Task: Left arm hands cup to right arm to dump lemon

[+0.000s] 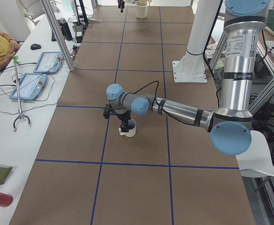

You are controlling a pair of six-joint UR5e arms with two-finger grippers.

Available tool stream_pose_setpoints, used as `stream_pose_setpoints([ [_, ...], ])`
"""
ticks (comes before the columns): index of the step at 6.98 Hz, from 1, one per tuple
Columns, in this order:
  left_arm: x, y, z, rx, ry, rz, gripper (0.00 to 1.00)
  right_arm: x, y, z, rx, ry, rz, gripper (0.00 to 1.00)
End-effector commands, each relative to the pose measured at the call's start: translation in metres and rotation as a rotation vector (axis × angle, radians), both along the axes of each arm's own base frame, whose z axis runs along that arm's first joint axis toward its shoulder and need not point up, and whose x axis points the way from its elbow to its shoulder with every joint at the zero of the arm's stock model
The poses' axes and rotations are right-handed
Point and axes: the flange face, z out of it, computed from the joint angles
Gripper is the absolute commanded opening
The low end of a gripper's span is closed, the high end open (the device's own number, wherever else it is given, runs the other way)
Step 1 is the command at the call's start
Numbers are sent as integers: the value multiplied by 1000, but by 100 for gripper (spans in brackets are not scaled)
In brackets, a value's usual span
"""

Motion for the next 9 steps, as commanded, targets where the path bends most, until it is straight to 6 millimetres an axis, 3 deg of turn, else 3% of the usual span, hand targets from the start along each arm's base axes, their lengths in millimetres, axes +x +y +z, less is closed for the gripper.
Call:
stream_pose_setpoints([
  [1, -21, -3, -24, 53, 21, -30, 100, 6, 0, 0, -62, 19, 10, 100],
  [2, -60, -13, -25, 79, 21, -88, 100, 28, 1, 5, -105, 28, 44, 100],
  [3, -96, -22, -11, 124, 4, -97, 100, 45, 5, 4, -143, 33, 70, 100],
  [4, -132, -33, 20, 156, -12, -84, 100, 62, 8, 8, -211, 41, 98, 100],
  [5, -150, -39, 47, 151, -28, -73, 100, 64, 13, 16, -281, 66, 102, 100],
  [6, -170, -51, 54, 154, -68, -103, 100, 84, 17, 23, -277, 82, 56, 100],
  [7, -171, -53, 58, 145, -70, -107, 100, 86, 23, 39, -231, 95, -43, 100],
  [9, -171, -59, 55, 136, -71, -110, 100, 106, 29, 35, -256, 90, -23, 100],
])
